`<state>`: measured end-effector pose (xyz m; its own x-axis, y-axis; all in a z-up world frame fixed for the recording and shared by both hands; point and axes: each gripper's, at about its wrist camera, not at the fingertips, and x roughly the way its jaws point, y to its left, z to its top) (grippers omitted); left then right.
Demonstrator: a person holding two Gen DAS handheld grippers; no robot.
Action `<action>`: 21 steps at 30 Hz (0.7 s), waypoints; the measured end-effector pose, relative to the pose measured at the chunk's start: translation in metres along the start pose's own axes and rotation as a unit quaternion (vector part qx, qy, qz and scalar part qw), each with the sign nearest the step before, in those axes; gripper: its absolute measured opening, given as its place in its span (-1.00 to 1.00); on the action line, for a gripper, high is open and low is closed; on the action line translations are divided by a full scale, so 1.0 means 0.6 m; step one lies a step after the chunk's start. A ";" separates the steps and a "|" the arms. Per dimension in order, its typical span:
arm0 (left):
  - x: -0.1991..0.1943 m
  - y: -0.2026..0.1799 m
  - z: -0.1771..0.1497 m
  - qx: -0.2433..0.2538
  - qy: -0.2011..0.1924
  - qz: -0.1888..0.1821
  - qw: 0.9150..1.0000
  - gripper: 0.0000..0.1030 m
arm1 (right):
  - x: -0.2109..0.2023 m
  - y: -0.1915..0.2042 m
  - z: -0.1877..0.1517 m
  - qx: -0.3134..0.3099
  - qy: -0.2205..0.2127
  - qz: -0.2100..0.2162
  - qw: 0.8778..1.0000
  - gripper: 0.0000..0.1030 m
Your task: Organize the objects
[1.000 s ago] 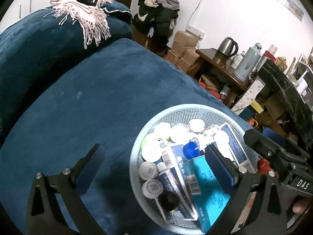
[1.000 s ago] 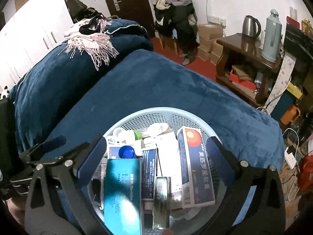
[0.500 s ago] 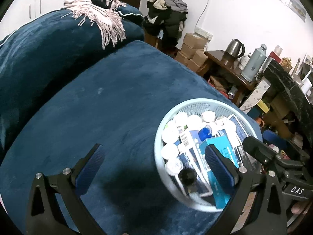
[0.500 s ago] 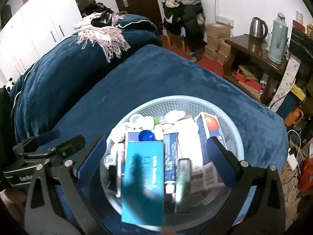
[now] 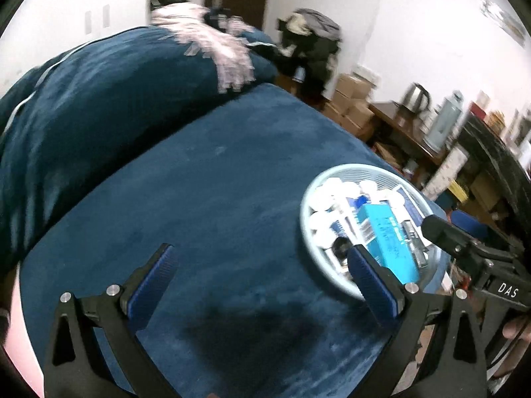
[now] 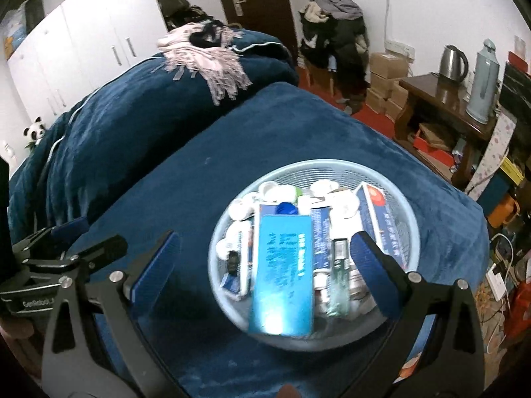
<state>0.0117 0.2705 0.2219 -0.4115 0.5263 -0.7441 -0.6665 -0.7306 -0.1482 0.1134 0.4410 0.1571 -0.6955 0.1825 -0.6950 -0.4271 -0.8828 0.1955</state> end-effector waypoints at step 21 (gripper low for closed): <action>-0.062 0.278 -0.340 -0.161 0.009 0.208 0.965 0.99 | 0.074 0.287 -0.173 -0.165 0.047 0.100 0.980 1.00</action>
<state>0.0426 0.0404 0.0920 -0.5883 0.1537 -0.7939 -0.2183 -0.9755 -0.0271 0.0690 0.2522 0.0880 -0.6832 -0.0363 -0.7293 -0.0667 -0.9915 0.1118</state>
